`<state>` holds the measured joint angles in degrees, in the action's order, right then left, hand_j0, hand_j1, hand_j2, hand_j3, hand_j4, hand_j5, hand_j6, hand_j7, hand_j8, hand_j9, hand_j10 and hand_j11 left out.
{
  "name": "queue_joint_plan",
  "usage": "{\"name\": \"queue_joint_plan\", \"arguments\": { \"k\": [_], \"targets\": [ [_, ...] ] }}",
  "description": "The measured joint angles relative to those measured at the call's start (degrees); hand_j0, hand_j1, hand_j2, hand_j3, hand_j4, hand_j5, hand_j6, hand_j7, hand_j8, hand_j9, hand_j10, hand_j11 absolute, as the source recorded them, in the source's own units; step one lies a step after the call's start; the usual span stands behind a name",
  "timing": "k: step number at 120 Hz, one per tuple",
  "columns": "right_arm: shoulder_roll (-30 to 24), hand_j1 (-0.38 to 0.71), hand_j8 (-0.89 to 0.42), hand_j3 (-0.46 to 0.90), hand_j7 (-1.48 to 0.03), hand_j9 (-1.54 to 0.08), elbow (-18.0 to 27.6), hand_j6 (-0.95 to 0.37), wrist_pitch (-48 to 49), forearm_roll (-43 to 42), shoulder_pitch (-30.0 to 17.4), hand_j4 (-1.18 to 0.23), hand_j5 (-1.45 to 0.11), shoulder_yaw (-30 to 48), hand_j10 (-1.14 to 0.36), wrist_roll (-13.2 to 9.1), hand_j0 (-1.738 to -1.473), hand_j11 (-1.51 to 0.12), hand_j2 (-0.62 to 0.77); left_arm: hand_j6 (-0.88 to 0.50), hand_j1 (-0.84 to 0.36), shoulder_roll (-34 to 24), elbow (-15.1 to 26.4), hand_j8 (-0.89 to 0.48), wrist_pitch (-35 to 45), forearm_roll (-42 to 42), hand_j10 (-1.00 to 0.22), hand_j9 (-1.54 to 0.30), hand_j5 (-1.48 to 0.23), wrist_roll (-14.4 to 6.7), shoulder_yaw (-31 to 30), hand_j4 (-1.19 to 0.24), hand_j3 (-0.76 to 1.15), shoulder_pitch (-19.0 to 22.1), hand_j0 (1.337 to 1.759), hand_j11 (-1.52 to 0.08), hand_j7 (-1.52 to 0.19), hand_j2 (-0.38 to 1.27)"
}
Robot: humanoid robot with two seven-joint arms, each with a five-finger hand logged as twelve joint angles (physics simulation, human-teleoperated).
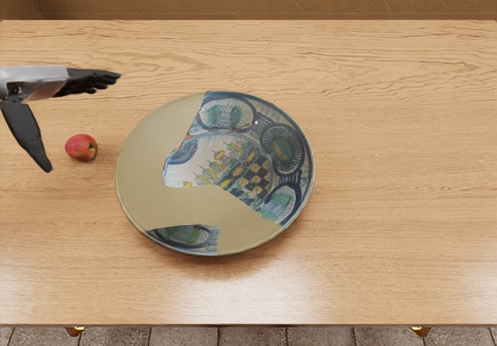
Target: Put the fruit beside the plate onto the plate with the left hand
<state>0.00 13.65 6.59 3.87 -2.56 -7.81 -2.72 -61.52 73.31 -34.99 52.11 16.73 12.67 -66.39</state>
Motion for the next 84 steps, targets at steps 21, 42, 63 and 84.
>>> {"name": "queue_joint_plan", "arguments": {
  "k": [21,42,63,84],
  "targets": [
    [0.0,-0.33,-0.01,0.0,-0.02,-0.02,0.0,-0.01,0.0,0.0,0.1,-0.01,-0.02,0.0,-0.01,0.0,-1.658,-0.02,0.0,-0.01,0.35,0.1,-0.5,-0.01,0.0,-4.1,-0.01,0.0,0.0,-6.0,-0.3,-0.01,0.0,-0.6,1.658,0.0,0.0,0.0],
    [0.0,-0.33,-0.01,0.0,-0.02,-0.02,0.1,-0.01,0.1,-0.1,0.1,-0.01,-0.02,-0.1,-0.01,0.0,-1.658,-0.02,0.0,-0.01,0.35,3.5,-0.5,-0.01,0.0,-6.6,-0.01,0.0,0.0,-33.9,0.3,-0.01,0.0,-5.9,1.658,0.0,0.0,0.0],
    [0.0,-0.33,-0.01,0.0,-0.02,-0.02,0.1,-0.01,0.1,-0.1,0.1,-0.01,-0.02,-0.1,-0.01,0.0,-1.658,-0.02,0.0,-0.01,0.35,13.4,0.0,-0.01,0.0,-4.1,-0.01,0.0,0.0,-48.4,0.5,-0.01,0.0,-5.9,1.658,0.0,0.0,0.0],
    [0.0,-0.33,-0.01,0.0,-0.02,-0.02,0.1,-0.01,0.1,-0.1,0.1,-0.01,-0.02,-0.2,-0.01,0.0,-1.658,-0.02,0.0,-0.01,0.35,15.9,0.2,-0.01,0.0,0.7,0.0,0.0,0.0,-51.1,0.6,-0.01,0.0,-5.8,1.658,0.0,0.0,0.0]
  ]
}}
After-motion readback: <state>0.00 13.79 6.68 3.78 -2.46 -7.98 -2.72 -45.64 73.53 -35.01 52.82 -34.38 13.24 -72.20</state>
